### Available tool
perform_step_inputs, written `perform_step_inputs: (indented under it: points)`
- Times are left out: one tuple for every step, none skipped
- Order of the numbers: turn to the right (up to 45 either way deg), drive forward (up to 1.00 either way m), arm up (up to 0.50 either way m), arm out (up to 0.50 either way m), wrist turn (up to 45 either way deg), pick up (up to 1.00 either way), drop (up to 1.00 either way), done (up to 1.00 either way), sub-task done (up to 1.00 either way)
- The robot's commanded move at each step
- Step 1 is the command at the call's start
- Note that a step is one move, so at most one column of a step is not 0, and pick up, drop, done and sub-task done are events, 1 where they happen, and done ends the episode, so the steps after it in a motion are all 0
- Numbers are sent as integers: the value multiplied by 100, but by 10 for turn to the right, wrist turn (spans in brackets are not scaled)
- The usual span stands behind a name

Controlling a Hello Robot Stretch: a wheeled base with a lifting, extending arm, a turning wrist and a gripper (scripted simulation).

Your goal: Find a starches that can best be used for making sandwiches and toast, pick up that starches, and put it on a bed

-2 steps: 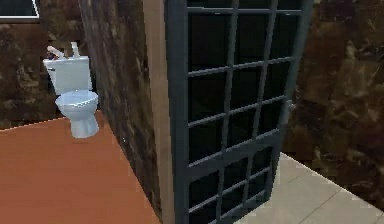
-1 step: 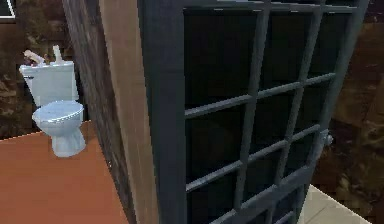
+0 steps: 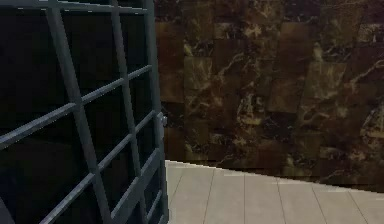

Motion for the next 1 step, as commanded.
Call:
perform_step_inputs:
  points:
    - [120,0,0,0,0,0,0,0,0]
